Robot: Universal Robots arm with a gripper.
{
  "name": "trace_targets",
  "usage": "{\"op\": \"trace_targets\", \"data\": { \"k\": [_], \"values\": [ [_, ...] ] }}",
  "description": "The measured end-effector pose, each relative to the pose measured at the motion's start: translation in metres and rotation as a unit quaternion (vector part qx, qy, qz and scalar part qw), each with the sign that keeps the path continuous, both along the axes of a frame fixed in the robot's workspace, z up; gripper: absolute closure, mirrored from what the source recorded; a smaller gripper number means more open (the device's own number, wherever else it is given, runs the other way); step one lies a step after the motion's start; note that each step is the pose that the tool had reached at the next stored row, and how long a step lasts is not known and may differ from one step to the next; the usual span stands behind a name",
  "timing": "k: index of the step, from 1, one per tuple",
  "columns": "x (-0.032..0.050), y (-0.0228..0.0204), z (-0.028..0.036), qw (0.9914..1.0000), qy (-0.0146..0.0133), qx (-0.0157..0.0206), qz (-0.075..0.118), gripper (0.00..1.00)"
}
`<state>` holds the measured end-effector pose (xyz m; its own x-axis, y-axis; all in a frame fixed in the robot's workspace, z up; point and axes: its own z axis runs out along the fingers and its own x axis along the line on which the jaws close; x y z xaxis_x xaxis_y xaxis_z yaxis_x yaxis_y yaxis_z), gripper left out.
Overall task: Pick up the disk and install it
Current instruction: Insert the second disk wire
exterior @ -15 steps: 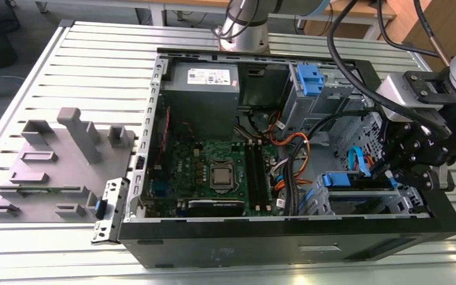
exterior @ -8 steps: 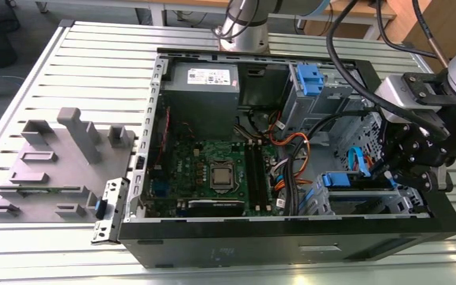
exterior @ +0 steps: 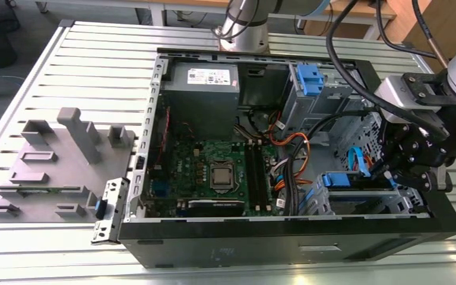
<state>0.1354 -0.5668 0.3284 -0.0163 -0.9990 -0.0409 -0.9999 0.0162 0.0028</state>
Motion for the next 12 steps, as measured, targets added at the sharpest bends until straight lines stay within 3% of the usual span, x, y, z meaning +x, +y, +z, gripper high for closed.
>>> {"op": "trace_targets", "data": {
  "k": [5, 6, 12],
  "values": [
    [-0.0001, 0.0, -0.0002, 1.0, 0.0, 0.0002, 0.0, 0.83],
    [0.0, 0.0, -0.0002, 1.0, 0.0, 0.0002, 0.0, 0.76],
    [0.0, 0.0, 0.0019, 1.0, 0.0, -0.0001, 0.0, 0.76]
  ]
}}
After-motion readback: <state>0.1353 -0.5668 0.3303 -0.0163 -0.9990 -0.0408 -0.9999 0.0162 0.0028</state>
